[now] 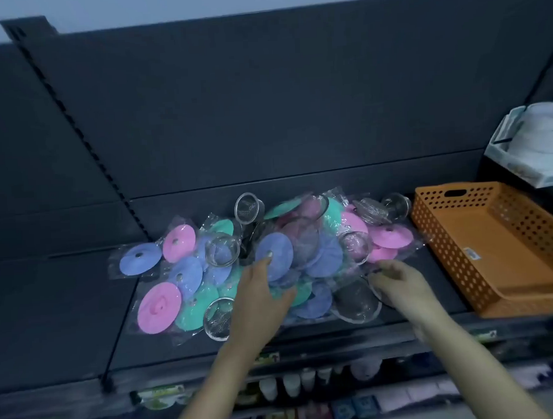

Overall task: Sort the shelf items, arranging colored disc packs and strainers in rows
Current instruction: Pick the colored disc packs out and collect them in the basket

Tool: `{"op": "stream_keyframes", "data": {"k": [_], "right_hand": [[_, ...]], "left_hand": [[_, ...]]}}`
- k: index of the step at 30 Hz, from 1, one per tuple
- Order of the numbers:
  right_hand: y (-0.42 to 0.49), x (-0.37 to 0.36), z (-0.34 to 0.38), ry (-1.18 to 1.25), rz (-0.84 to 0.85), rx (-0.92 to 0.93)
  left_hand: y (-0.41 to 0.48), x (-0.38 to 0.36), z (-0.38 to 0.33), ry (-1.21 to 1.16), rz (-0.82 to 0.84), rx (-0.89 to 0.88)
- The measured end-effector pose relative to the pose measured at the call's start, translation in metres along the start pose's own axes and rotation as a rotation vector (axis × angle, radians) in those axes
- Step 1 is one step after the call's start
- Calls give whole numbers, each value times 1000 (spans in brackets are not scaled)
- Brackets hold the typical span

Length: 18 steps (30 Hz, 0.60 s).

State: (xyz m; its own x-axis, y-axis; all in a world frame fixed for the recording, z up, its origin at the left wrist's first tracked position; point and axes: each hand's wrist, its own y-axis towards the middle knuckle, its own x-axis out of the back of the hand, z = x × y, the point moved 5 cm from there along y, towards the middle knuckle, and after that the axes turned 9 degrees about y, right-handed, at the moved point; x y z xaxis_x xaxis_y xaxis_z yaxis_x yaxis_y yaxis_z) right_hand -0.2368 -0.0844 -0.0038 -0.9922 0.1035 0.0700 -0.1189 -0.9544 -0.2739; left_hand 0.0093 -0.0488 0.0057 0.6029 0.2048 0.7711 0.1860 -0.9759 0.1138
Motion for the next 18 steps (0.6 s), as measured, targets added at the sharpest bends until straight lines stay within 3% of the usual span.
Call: {"op": "stream_keyframes", "data": {"k": [6,10,18], "right_hand": [[29,-17,11,-176,69,15],[42,-29,10,-161,146,9],[64,-46,8,-155,270,68]], "left_hand": [[32,-34,-14,143,133,25],[45,-52,-9,275,143,88],[51,-42,1,165,-74,76]]}}
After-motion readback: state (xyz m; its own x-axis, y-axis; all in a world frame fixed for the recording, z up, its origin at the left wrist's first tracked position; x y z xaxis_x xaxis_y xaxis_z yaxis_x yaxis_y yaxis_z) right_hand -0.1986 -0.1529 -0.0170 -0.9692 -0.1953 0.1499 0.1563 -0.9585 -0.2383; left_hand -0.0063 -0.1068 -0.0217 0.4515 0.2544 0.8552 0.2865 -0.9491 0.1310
